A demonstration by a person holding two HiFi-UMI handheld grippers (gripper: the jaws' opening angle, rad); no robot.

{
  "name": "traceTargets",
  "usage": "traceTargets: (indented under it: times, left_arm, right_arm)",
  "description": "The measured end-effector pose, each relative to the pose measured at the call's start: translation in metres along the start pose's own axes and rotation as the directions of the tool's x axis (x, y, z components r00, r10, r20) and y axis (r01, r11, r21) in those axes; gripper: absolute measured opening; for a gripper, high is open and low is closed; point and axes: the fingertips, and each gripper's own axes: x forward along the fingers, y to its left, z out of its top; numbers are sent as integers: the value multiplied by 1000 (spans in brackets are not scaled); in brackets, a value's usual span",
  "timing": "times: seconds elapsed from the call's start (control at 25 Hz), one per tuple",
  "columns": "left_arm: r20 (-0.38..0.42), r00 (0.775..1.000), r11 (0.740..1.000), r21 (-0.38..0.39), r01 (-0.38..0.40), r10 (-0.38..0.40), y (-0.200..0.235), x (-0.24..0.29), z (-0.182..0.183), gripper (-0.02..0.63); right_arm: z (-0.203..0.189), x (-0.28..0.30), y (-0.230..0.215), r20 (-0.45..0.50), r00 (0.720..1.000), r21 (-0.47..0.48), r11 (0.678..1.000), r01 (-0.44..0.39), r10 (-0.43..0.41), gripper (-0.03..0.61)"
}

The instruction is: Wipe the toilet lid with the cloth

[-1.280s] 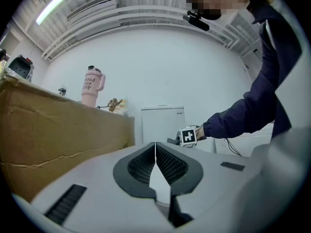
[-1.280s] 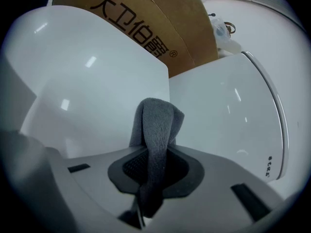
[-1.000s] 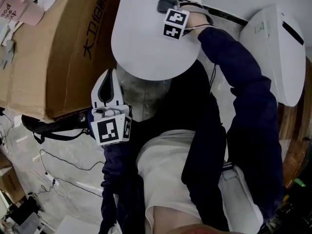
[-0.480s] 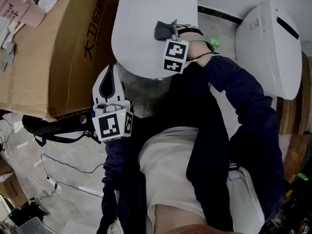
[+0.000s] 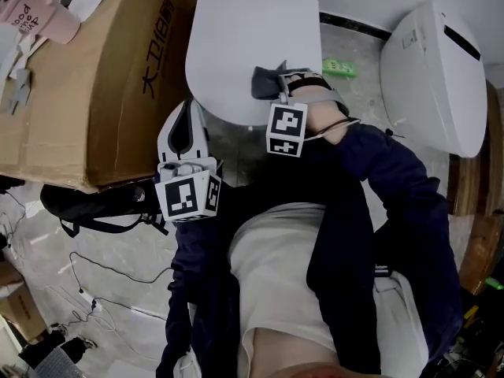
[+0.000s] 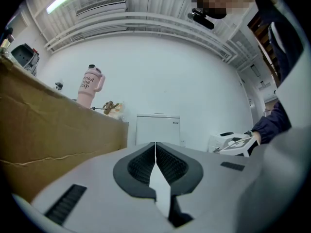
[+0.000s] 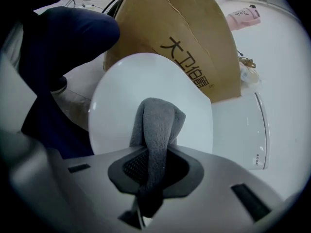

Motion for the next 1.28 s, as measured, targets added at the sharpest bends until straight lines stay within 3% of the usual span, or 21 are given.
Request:
traceTargets:
  times: [0.68,0.88,0.96,1.08,1.28]
  left_arm:
    - [12,999,999,9,37,-37,-8,0,3,17]
    - [7,1000,999,17,29,-29,-5,-4,6,17]
    - [0,1000,1000,17,18,-18,0,-9,5,17]
    - [-14,1000,1000,10,-1,1,7,-15,-2,17]
    - [-51,998,999,10,-33,34,12,-23,-11,17]
  right_arm:
    - [12,-37,50,-2,993,-88,989,-120,121,64]
    - [11,-33,38,14,960,-35,960,-278,278,66]
    - [14,-26,9,26,968,4,968,-251,251,66]
    - [16,-7,-52,26,991,45,990,-134,133,66]
    - [19,41,-143,28,999,116,993,14,-18,66]
